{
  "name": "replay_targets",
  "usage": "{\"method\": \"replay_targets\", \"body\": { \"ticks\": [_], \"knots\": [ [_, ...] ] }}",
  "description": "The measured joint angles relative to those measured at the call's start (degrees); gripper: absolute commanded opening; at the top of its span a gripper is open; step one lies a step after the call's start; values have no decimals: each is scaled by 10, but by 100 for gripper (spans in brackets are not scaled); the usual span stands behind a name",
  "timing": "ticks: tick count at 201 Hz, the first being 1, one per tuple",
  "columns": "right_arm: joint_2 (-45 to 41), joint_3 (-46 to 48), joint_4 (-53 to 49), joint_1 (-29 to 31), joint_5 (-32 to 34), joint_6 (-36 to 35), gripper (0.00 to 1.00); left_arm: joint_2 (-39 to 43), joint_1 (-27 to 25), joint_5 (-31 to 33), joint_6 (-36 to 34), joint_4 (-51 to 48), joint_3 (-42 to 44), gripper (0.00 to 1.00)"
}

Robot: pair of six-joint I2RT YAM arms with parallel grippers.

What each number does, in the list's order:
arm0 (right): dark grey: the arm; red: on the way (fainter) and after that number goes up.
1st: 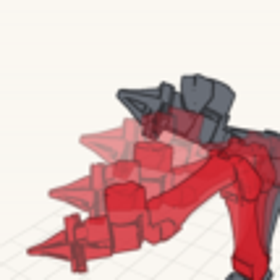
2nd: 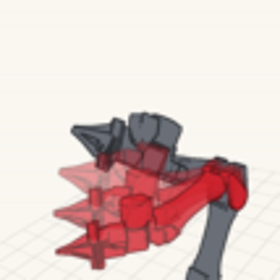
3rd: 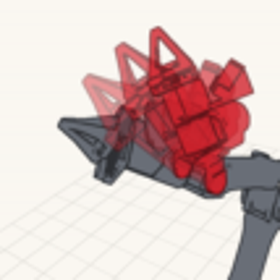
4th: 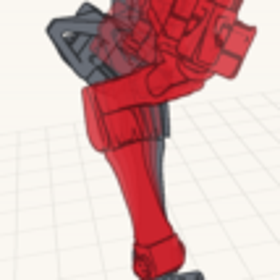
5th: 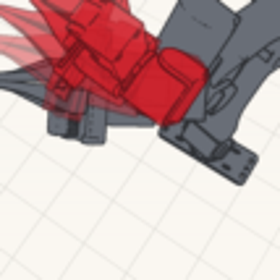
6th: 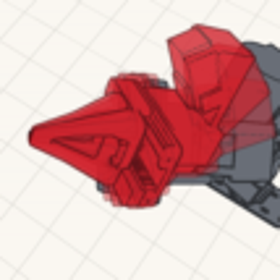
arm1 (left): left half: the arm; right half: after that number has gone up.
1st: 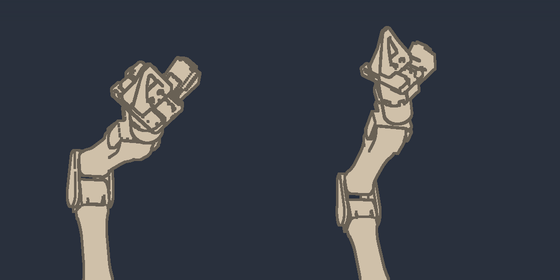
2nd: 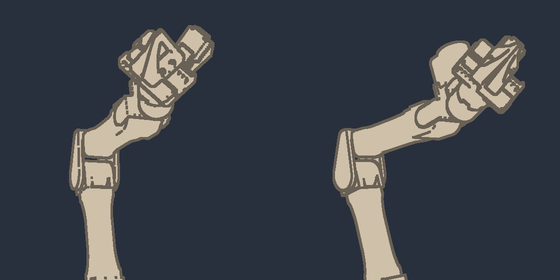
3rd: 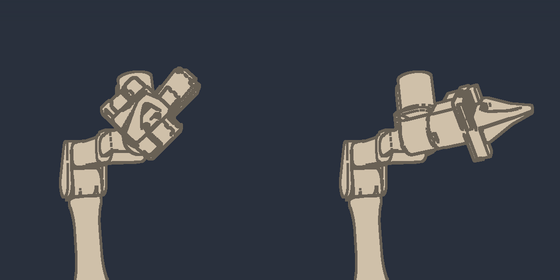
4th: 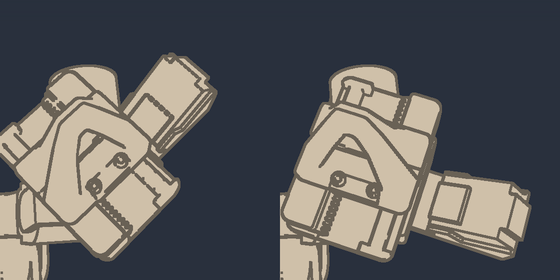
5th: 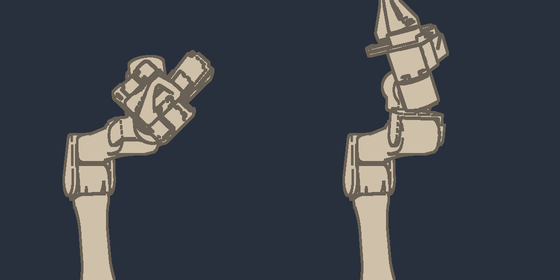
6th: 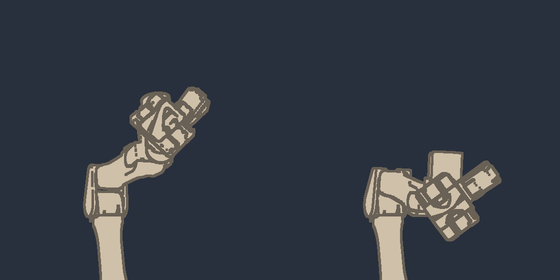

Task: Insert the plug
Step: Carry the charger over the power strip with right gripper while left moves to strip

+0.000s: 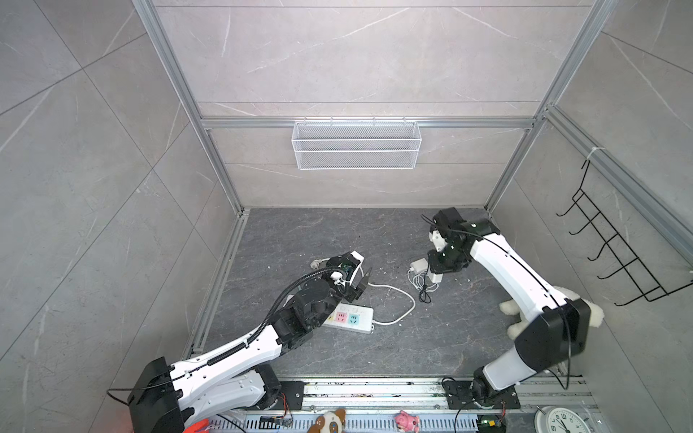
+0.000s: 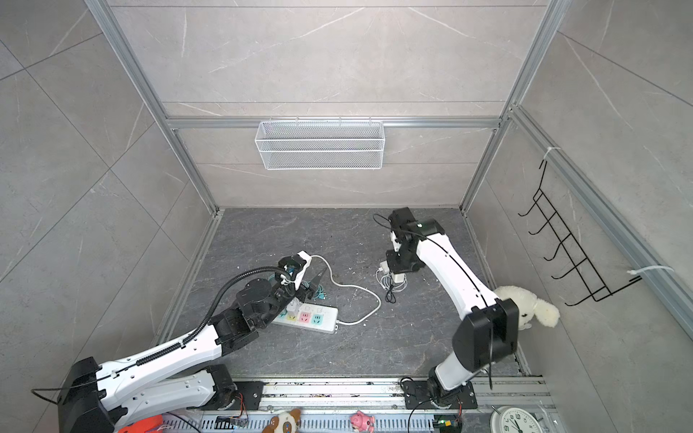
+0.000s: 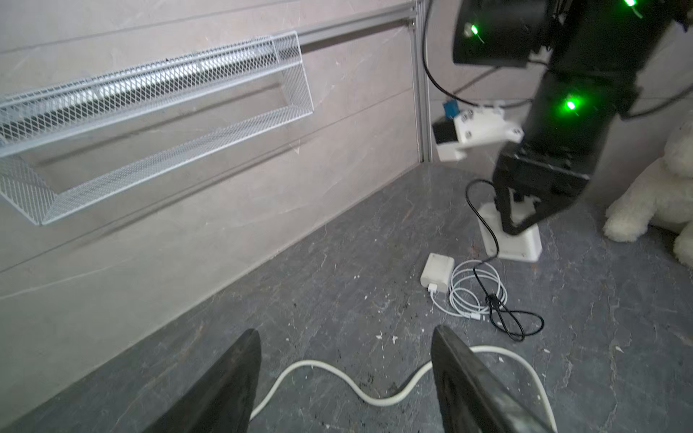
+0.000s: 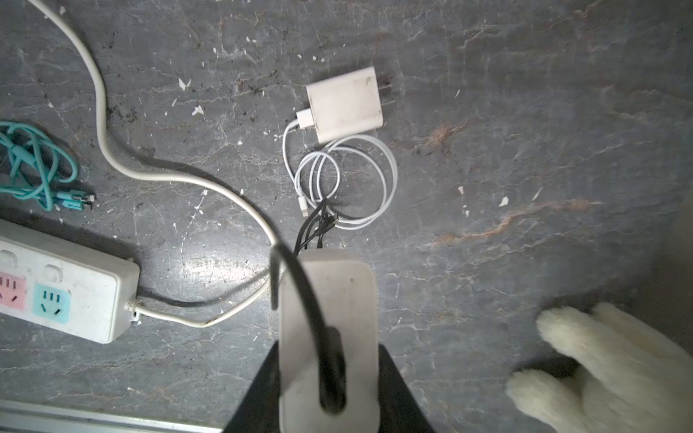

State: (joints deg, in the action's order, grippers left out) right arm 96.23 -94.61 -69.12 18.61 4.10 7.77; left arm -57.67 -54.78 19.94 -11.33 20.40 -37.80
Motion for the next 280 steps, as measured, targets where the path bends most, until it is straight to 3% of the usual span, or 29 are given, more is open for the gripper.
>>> {"method": "replay_targets", "body": {
  "ticks": [23,48,109,144,186,226,280],
  "knots": [
    [90,-135,-15,2,31,-7,11,0,0,2,9,-23,0,73],
    [118,-148,-31,1,64,-12,11,0,0,0,19,-32,0,73],
    [51,86,-30,30,62,-8,8,1,0,-6,35,-55,0,72],
    [-7,170,-3,93,-16,-2,8,5,0,-5,39,-55,0,72],
    [-32,186,50,148,-103,6,9,21,0,2,43,-70,0,70],
    [-29,186,105,203,-121,53,11,66,-2,61,60,-89,11,70],
    [-22,197,167,295,-91,149,12,103,-2,208,86,-158,77,71]
  ]
}}
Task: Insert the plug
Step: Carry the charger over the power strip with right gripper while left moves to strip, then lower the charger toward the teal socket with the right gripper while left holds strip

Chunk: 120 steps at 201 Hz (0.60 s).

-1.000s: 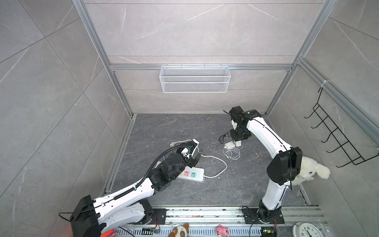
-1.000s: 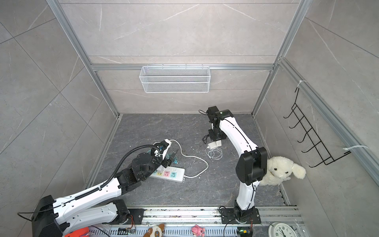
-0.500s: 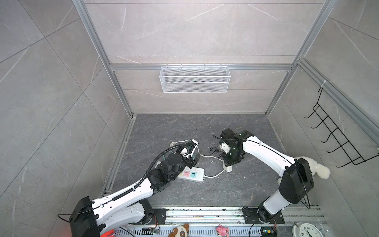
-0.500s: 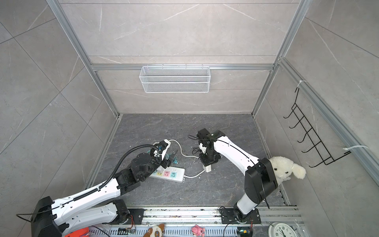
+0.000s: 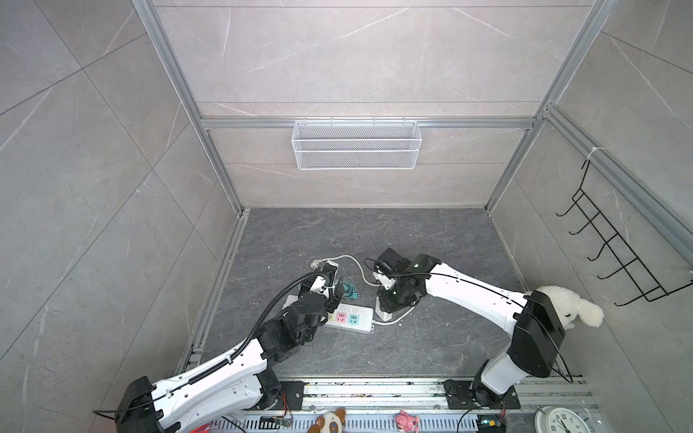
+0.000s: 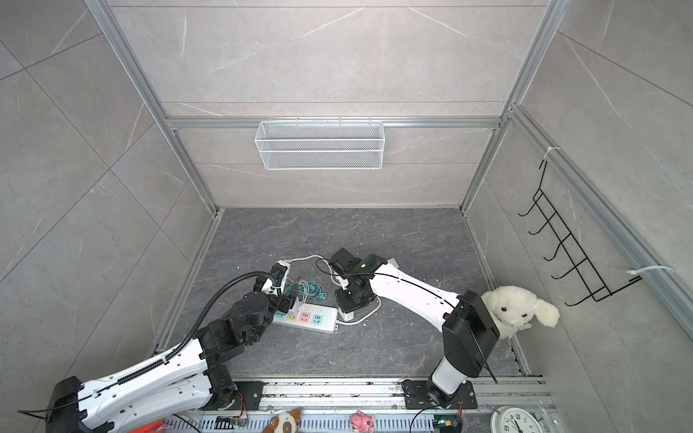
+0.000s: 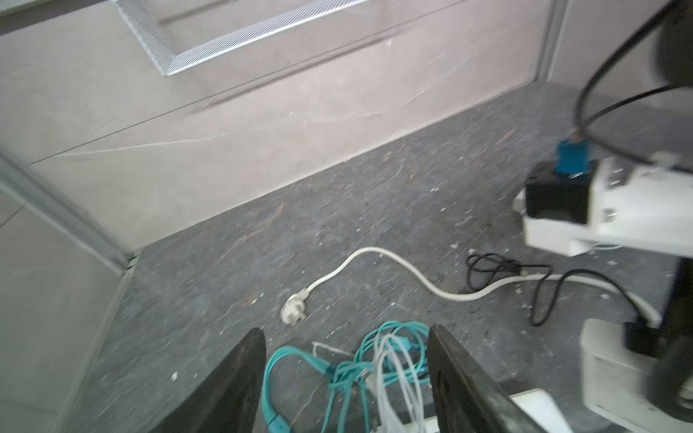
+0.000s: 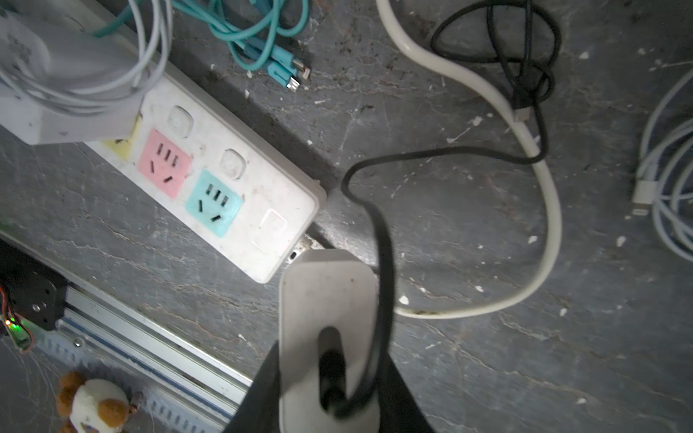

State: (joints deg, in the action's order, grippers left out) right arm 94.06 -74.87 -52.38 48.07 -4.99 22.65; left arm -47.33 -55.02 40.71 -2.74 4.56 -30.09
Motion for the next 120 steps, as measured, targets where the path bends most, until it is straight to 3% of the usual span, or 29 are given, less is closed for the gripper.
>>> {"method": "replay_targets", "body": {
  "ticks": [72,120],
  "knots": [
    [23,-2,53,93,100,127,11,148,0,64,15,-33,62,70],
    [63,-43,61,167,171,201,9,171,6,103,17,-33,83,71]
  ]
}}
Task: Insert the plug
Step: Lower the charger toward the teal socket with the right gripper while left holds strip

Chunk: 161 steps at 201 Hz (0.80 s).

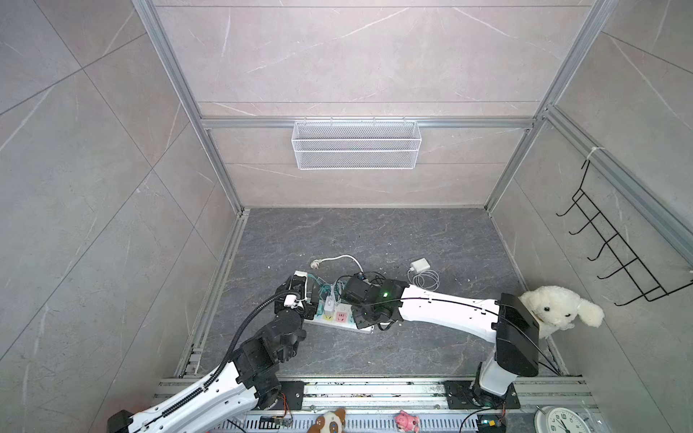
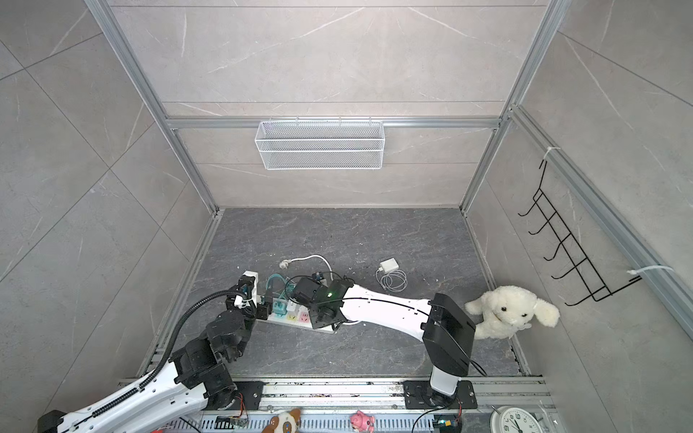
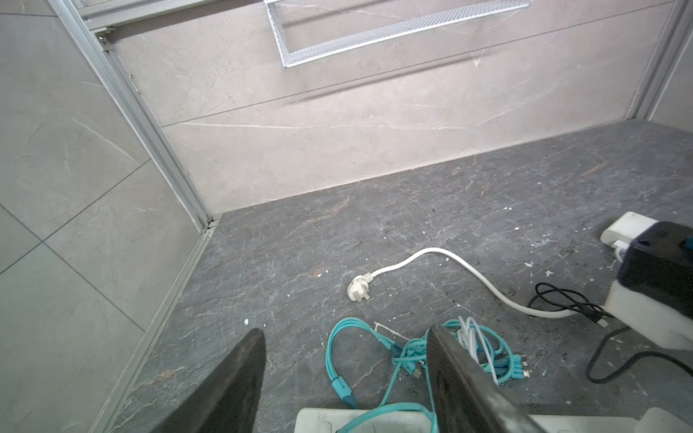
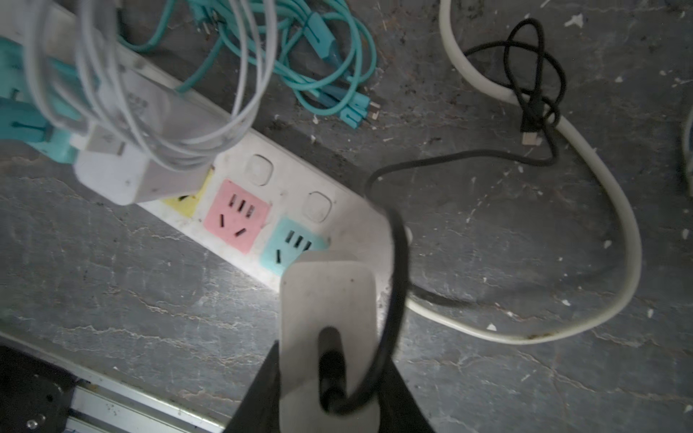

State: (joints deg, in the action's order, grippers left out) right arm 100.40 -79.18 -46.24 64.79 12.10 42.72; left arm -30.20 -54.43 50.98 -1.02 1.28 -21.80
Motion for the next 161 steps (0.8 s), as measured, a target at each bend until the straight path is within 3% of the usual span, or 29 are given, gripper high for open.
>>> {"method": "replay_targets", "body": {
  "ticks": [72,94,161],
  "knots": [
    [66,-76,11,32,64,74,6,47,82,10,35,-24,30,74],
    [79,-82,13,36,78,97,1,44,102,-2,42,-26,30,75],
    [103,-112,-11,61,111,172,0,40,115,-27,50,-30,30,75]
  ]
}}
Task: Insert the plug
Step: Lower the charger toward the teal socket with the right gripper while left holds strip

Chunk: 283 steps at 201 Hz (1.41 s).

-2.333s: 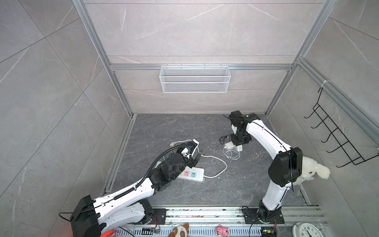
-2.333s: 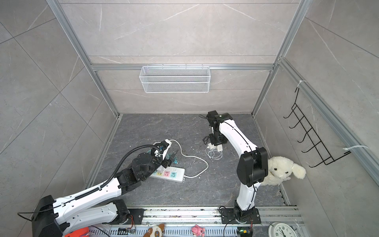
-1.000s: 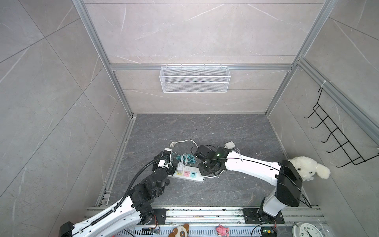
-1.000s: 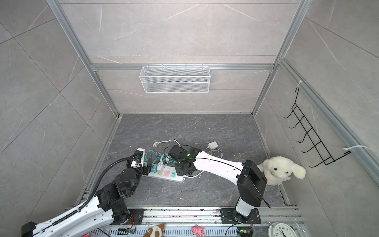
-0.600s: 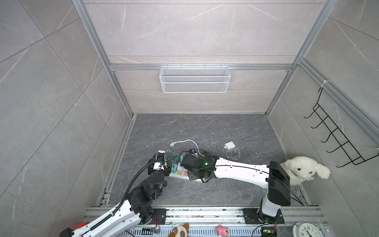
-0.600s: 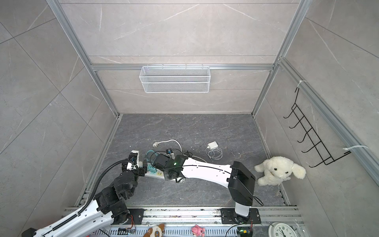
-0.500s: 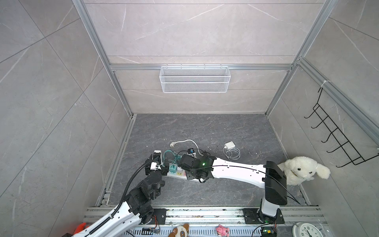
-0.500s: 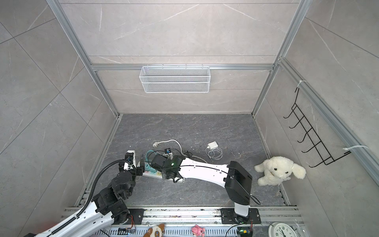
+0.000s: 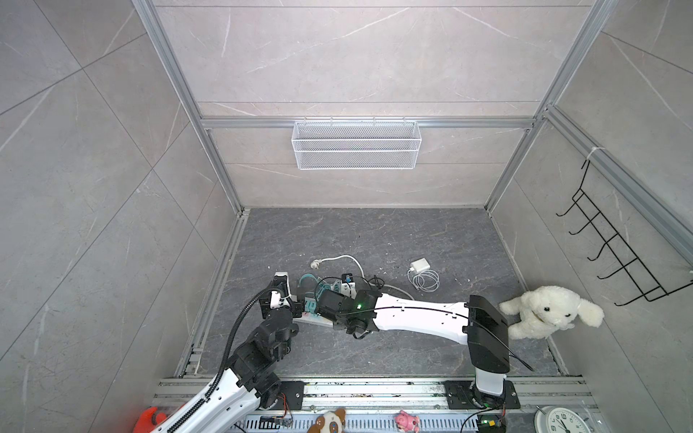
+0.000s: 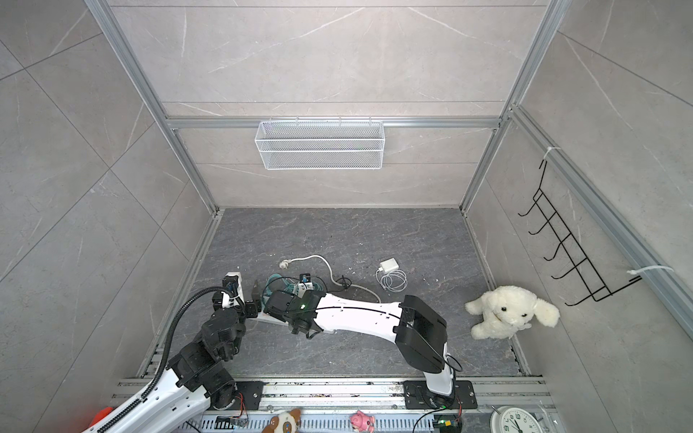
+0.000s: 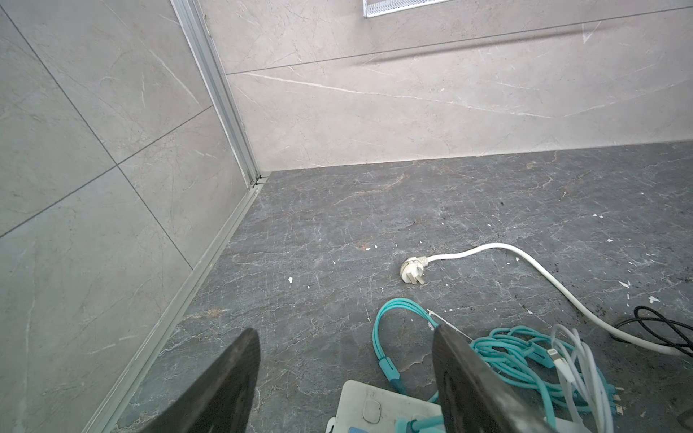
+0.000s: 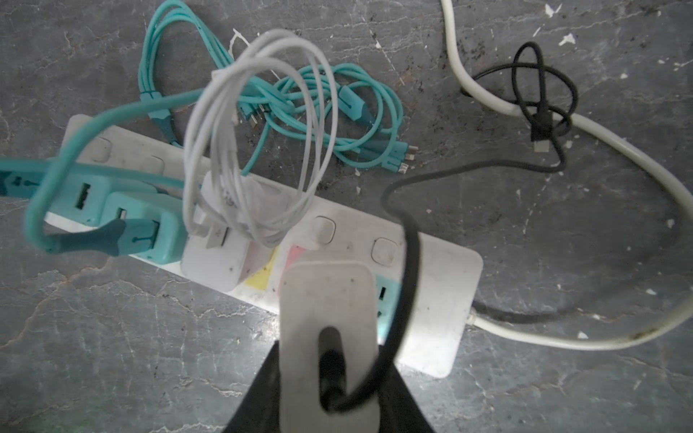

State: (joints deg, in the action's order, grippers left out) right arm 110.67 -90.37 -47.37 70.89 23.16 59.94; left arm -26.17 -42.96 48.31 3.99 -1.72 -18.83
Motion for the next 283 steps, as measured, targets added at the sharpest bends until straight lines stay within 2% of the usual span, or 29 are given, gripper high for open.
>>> {"method": "replay_targets", "body": {
  "ticks": [33,61,114,228,283],
  "knots": [
    [18,-44,-24,14,23,26,0,10,1,1,0,0,0,76],
    [21,-50,-32,15,28,39,0,31,2,7,0,0,0,79],
    [51,-54,-34,15,26,50,0,91,2,23,3,-2,16,79],
    [81,-98,-72,11,20,80,0,98,2,24,6,-17,16,79],
    [94,-119,-92,10,10,113,0,139,2,24,6,-33,16,79]
  ]
}}
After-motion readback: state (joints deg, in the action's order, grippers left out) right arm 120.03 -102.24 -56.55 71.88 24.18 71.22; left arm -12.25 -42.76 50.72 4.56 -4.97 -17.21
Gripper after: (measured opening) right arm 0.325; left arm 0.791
